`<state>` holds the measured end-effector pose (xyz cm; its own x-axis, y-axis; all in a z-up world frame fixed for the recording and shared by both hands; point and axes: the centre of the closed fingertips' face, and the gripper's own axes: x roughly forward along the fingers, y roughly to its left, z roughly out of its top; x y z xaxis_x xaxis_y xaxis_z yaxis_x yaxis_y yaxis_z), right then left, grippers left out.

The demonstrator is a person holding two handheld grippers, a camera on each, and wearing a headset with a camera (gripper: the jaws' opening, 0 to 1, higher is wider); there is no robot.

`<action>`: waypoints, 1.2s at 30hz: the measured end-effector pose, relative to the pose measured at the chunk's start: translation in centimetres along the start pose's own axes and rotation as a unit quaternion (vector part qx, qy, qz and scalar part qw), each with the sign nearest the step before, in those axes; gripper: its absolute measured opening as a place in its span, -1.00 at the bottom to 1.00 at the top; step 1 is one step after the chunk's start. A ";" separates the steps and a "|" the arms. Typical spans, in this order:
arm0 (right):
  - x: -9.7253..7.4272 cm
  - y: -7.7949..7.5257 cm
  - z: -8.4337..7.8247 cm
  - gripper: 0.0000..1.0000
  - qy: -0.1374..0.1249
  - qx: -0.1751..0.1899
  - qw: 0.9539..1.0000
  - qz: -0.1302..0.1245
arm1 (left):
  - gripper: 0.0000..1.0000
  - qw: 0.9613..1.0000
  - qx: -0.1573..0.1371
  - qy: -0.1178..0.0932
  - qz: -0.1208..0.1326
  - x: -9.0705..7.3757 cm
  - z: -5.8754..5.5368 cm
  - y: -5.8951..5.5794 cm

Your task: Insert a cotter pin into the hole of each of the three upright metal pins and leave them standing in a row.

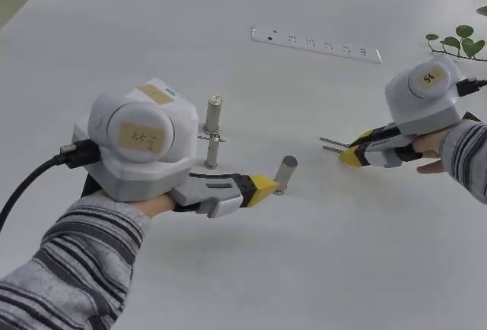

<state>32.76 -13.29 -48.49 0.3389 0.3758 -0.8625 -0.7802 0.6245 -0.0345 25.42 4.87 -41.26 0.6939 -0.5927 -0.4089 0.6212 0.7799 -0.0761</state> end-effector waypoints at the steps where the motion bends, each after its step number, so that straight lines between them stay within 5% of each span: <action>1: 0.1 0.0 0.0 -0.75 0.002 -0.001 1.000 0.002 | 0.83 1.000 0.000 0.001 0.000 0.0 -0.1 0.0; 12: 0.4 -0.1 -0.5 -0.97 0.032 -0.022 0.999 0.006 | 0.83 1.000 0.001 0.014 -0.008 0.2 -0.7 -0.3; 19: 0.4 0.4 -0.6 -1.00 0.055 -0.089 0.994 -0.004 | 0.78 1.000 0.004 0.010 -0.007 0.2 -0.5 -0.3; 29: -1.1 1.0 1.1 -1.00 0.012 -0.107 0.994 -0.012 | 0.73 1.000 0.005 0.007 -0.008 0.1 -0.3 -0.3; 36: -2.9 3.1 2.5 -1.00 -0.029 -0.130 0.991 -0.017 | 0.62 0.999 0.016 0.012 -0.025 0.1 -0.3 -1.1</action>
<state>30.72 -10.74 -44.79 0.3915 0.4009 -0.8283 -0.8743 0.4427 -0.1990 24.75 4.01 -41.50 0.6533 -0.6249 -0.4275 0.6659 0.7429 -0.0684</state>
